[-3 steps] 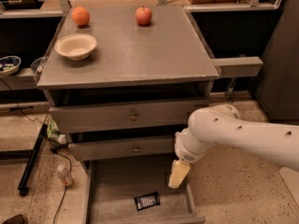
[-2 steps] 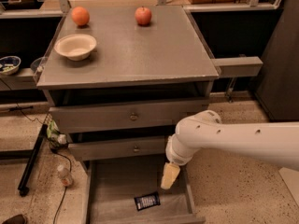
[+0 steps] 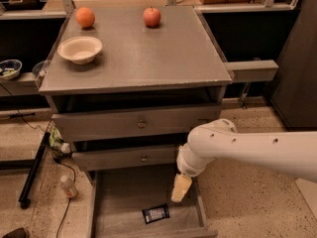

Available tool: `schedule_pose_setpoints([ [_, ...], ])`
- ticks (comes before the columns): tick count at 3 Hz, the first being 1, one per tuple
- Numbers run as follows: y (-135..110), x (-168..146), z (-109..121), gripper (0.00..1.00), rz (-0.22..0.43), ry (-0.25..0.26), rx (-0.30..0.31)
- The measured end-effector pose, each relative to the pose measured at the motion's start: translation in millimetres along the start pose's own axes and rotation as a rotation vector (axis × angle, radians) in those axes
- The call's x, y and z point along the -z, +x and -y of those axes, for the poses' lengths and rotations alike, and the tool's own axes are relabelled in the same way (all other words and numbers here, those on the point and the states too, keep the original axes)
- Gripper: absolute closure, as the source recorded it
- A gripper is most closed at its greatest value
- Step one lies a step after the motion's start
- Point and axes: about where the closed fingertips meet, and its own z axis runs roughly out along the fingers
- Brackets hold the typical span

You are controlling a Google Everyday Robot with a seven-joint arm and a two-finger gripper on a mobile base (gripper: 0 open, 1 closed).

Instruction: Pick rxbar chocolate from bottom drawer and place on counter

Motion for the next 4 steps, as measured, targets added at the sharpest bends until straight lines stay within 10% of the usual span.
schedule_pose_setpoints([
  [4,18.3,-56.2,-10.5,0.0,0.107,-0.031,0.127],
])
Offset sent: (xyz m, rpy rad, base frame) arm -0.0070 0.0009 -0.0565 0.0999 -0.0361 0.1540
